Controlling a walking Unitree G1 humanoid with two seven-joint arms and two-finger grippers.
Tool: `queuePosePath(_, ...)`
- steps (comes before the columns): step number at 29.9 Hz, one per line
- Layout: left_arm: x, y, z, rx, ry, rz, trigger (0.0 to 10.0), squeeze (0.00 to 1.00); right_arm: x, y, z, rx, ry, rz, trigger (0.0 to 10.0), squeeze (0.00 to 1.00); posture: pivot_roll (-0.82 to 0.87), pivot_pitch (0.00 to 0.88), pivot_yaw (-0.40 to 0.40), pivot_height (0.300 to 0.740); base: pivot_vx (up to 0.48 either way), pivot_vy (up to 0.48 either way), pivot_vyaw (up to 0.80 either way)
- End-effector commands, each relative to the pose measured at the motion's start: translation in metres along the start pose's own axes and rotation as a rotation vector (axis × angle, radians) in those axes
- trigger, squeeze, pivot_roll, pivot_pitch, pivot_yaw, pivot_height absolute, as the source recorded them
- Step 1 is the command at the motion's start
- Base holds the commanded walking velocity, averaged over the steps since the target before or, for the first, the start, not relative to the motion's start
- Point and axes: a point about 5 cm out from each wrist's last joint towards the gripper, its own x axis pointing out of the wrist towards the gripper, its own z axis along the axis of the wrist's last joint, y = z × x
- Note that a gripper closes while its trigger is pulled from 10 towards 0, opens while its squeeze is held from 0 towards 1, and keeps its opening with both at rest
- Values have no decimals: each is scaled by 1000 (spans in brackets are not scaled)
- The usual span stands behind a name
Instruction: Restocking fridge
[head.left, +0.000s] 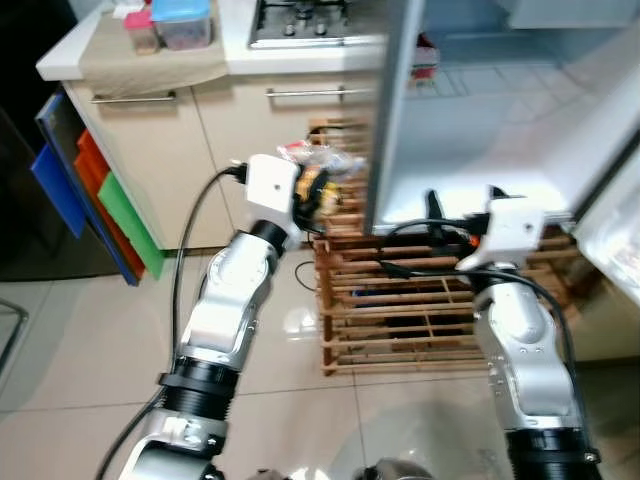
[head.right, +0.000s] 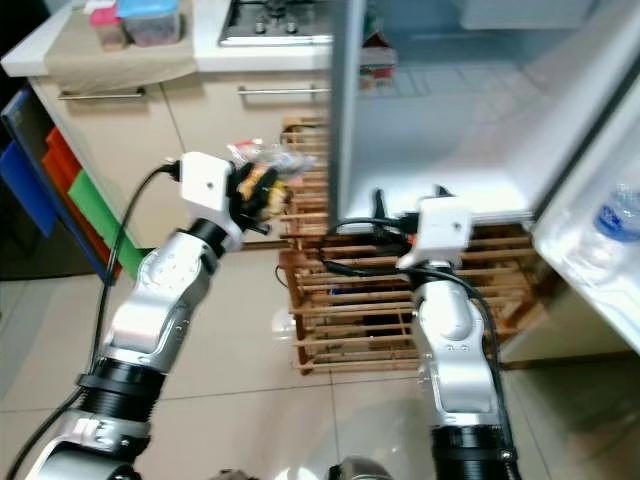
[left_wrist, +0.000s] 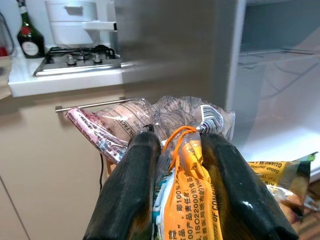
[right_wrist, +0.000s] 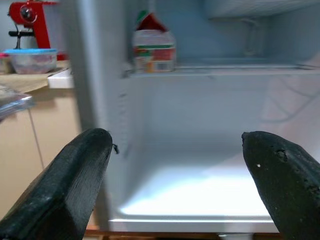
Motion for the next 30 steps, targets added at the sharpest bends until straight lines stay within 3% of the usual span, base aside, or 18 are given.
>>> queuePosePath(1, 5, -5, 5, -2, -23, -12, 10000, 0, -1, -5, 1, 3, -8, -18, 10000, 0, -175, 55, 80, 740, 0, -454, 0)
queuePosePath(9, 6, -3, 6, -16, -30, -2, 10000, 0, -8, -12, -5, 4, 15, -55, 10000, 0, -171, 53, 64, 740, 0, -112, 0)
queuePosePath(11, 5, -5, 8, -28, -45, -12, 10000, 0, -18, -12, -12, 0, 49, -49, 10000, 0, -174, 53, 63, 740, 0, 0, 0)
queuePosePath(17, 6, -12, 2, -45, -32, -17, 10000, 0, -27, -33, -22, -18, 100, -102, 10000, 0, -201, 55, 60, 740, 0, 0, 0)
queuePosePath(18, 7, -13, 2, -46, -31, -19, 10000, 0, -27, -46, -28, -10, 122, -143, 10000, 0, -204, 54, 59, 740, 0, 0, 0)
queuePosePath(20, 7, -13, 2, -45, -30, -20, 10000, 0, -27, -52, -30, -5, 132, -162, 10000, 0, -205, 55, 59, 740, 0, 0, 0)
queuePosePath(23, 8, -13, 2, -60, -34, -20, 10000, 0, -32, -83, -38, -41, 175, -251, 10000, 0, -210, 58, 61, 740, 0, 0, 0)
queuePosePath(26, 7, -13, 2, -73, -38, -23, 10000, 0, -34, -91, -39, -52, 184, -274, 10000, 0, -213, 57, 61, 740, 0, 0, 0)
queuePosePath(30, 9, -14, 0, -72, -35, -22, 10000, 0, -41, -119, -46, -61, 227, -378, 10000, 0, -224, 58, 60, 740, 0, 0, 0)
